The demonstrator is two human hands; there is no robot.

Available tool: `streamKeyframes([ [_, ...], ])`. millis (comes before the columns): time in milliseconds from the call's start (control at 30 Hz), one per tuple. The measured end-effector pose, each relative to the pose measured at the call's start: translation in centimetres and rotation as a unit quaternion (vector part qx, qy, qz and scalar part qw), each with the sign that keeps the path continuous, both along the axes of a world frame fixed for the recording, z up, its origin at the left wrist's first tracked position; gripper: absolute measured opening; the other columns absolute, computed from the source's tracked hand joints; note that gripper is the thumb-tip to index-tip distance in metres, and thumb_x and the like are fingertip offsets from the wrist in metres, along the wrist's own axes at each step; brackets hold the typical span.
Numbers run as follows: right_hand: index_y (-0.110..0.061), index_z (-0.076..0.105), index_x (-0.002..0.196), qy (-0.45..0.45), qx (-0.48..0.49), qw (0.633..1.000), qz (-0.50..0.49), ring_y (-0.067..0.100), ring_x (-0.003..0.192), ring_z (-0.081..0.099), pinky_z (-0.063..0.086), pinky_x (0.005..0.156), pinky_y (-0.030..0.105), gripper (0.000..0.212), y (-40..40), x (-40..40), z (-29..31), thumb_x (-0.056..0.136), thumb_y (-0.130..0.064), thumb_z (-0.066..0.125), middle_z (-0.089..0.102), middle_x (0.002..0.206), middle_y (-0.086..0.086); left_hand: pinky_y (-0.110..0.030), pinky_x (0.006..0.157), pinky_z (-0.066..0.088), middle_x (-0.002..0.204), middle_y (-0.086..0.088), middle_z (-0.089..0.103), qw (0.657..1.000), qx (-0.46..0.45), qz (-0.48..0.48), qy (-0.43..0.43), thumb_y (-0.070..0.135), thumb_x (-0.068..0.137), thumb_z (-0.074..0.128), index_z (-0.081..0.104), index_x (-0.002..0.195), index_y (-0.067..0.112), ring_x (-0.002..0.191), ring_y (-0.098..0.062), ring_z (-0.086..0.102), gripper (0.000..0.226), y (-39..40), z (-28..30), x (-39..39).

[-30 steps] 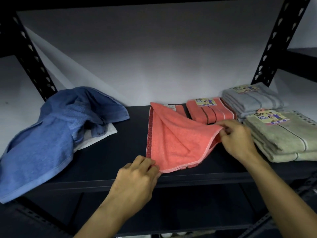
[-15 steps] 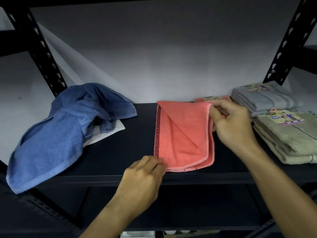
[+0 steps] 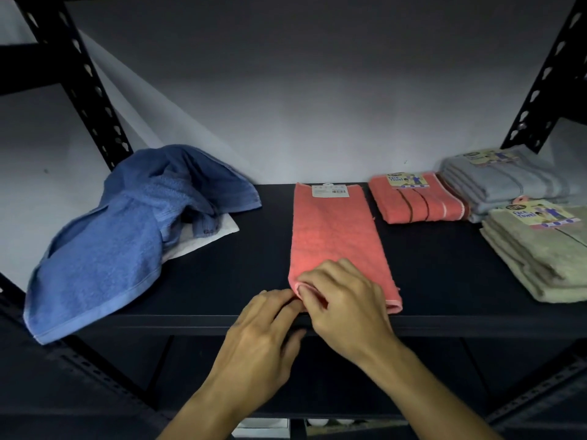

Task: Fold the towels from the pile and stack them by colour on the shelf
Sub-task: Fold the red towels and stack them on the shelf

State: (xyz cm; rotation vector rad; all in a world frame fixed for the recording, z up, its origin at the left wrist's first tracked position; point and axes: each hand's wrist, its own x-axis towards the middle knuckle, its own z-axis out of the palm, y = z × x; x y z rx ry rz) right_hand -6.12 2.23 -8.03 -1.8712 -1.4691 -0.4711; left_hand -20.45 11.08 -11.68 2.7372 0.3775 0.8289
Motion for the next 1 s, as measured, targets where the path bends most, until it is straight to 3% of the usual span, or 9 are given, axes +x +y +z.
streamKeyframes([
  [100, -0.018, 0.073, 0.08, -0.05, -0.015, 0.999, -0.003, 0.012, 0.07, 0.052, 0.044, 0.043, 0.027, 0.01, -0.4, -0.1, -0.8, 0.085, -0.021, 0.064, 0.059, 0.075, -0.008, -0.028, 0.111, 0.039, 0.131, 0.014, 0.057, 0.999, -0.045, -0.005, -0.022, 0.028, 0.092, 0.062, 0.057, 0.129, 0.02, 0.123, -0.001, 0.052, 0.039, 0.1, -0.3, -0.4],
  [200, -0.017, 0.071, 0.078, -0.071, -0.041, 0.997, -0.005, 0.012, 0.071, 0.051, 0.04, 0.043, 0.023, 0.007, -0.8, 0.0, -1.0, 0.083, -0.019, 0.068, 0.058, 0.075, -0.007, -0.014, 0.102, 0.042, 0.125, 0.017, 0.062, 0.99, -0.131, 0.016, -0.049, 0.025, 0.091, 0.068, 0.059, 0.126, 0.024, 0.119, 0.005, 0.055, 0.036, 0.2, 0.2, -0.9],
  [333, -0.017, 0.073, 0.089, -0.084, -0.08, 0.993, 0.026, 0.013, 0.078, 0.053, 0.047, 0.051, 0.025, 0.011, -1.5, -0.2, -1.0, 0.083, -0.018, 0.064, 0.059, 0.082, -0.007, -0.009, 0.095, 0.043, 0.117, 0.018, 0.063, 0.984, -0.16, 0.059, -0.051, 0.03, 0.088, 0.071, 0.057, 0.124, 0.031, 0.111, 0.005, 0.057, 0.039, 1.2, 0.8, -1.1],
  [433, -0.017, 0.072, 0.107, -0.039, -0.078, 0.995, 0.047, 0.01, 0.091, 0.056, 0.049, 0.057, 0.022, 0.027, -3.3, 0.6, -0.5, 0.082, -0.015, 0.063, 0.061, 0.096, -0.01, -0.012, 0.097, 0.042, 0.124, 0.02, 0.057, 0.993, -0.112, 0.04, -0.014, 0.04, 0.087, 0.067, 0.051, 0.128, 0.035, 0.117, 0.006, 0.052, 0.043, 1.9, 1.7, -0.8],
  [600, -0.023, 0.064, 0.123, 0.064, -0.061, 0.995, -0.036, 0.0, 0.107, 0.045, 0.046, 0.062, 0.015, 0.049, -8.0, 5.2, -0.2, 0.075, -0.016, 0.058, 0.054, 0.115, -0.014, -0.016, 0.101, 0.037, 0.141, 0.019, 0.044, 0.998, -0.025, -0.023, 0.053, 0.054, 0.088, 0.058, 0.049, 0.138, 0.028, 0.131, 0.004, 0.039, 0.057, 2.2, 2.6, -0.2],
  [667, -0.024, 0.055, 0.132, 0.066, -0.098, 0.992, -0.036, -0.002, 0.12, 0.037, 0.051, 0.066, 0.02, 0.054, -9.0, 6.7, -0.4, 0.078, -0.024, 0.059, 0.046, 0.129, -0.015, -0.02, 0.107, 0.034, 0.149, 0.016, 0.036, 0.995, 0.018, -0.041, 0.086, 0.063, 0.089, 0.051, 0.042, 0.144, 0.027, 0.138, 0.001, 0.032, 0.066, 2.4, 2.7, 0.5],
  [733, -0.027, 0.043, 0.144, 0.064, -0.15, 0.987, 0.001, -0.002, 0.137, 0.024, 0.052, 0.08, 0.028, 0.061, -9.3, 7.2, -0.7, 0.085, -0.036, 0.058, 0.031, 0.147, -0.017, -0.026, 0.113, 0.03, 0.154, 0.012, 0.033, 0.99, 0.063, -0.058, 0.112, 0.066, 0.09, 0.045, 0.04, 0.147, 0.025, 0.142, -0.005, 0.03, 0.07, 2.7, 2.6, 1.4],
  [867, -0.03, 0.027, 0.152, 0.016, -0.221, 0.974, 0.045, -0.006, 0.144, 0.002, 0.022, 0.113, 0.023, 0.069, -8.8, 7.2, -1.8, 0.092, -0.042, 0.058, 0.009, 0.16, -0.019, -0.039, 0.113, 0.038, 0.149, 0.005, 0.045, 0.983, 0.102, -0.072, 0.133, 0.062, 0.094, 0.042, 0.048, 0.142, 0.021, 0.137, -0.011, 0.041, 0.064, 3.0, 2.1, 2.2],
  [1000, -0.026, 0.032, 0.149, -0.02, -0.214, 0.976, 0.029, -0.003, 0.144, 0.012, 0.01, 0.119, 0.023, 0.061, -8.4, 7.1, -3.1, 0.095, -0.047, 0.047, 0.027, 0.155, -0.013, -0.042, 0.108, 0.045, 0.145, 0.005, 0.051, 0.989, 0.082, -0.072, 0.102, 0.052, 0.096, 0.046, 0.054, 0.139, 0.02, 0.134, -0.01, 0.045, 0.054, 3.1, 1.2, 2.1],
])
